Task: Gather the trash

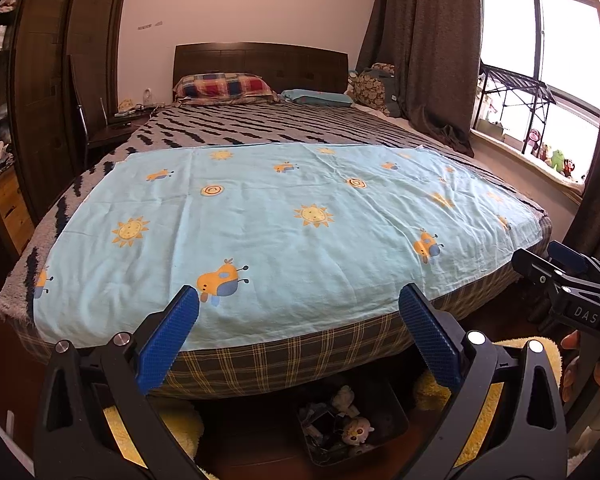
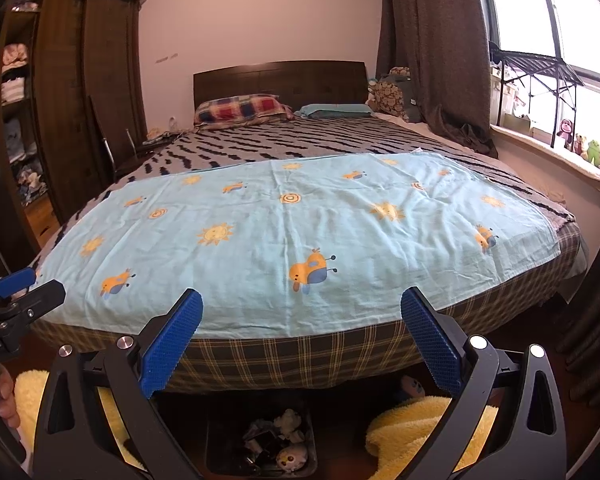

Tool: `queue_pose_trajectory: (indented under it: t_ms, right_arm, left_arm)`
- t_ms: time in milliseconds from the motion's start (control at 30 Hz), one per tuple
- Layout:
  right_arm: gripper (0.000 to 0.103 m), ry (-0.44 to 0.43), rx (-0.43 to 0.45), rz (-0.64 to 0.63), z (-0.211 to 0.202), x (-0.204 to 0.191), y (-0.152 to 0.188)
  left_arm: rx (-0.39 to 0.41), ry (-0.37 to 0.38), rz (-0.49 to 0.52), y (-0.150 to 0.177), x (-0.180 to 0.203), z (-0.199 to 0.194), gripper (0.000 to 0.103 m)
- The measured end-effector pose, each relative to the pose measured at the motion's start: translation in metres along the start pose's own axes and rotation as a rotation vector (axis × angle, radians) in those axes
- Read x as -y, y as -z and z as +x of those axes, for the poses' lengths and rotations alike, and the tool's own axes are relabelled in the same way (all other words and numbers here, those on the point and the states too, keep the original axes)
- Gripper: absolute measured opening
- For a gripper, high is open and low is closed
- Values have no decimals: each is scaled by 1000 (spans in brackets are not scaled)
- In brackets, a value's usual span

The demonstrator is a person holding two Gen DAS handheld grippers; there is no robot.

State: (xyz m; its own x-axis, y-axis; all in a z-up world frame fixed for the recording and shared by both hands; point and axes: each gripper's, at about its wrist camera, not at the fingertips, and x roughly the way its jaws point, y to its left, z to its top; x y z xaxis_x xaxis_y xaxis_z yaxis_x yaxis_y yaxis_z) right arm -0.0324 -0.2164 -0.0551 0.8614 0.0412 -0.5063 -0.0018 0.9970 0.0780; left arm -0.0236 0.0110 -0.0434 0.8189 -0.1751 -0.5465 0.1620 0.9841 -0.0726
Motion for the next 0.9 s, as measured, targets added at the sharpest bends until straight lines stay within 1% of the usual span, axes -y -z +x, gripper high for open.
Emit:
queue_pose_trajectory:
  t_ms: [900]
  right_arm:
    - [100,-17,4,-1,1,-5,-6]
  left_arm:
    - [5,-3,0,-3,-1,-2,95]
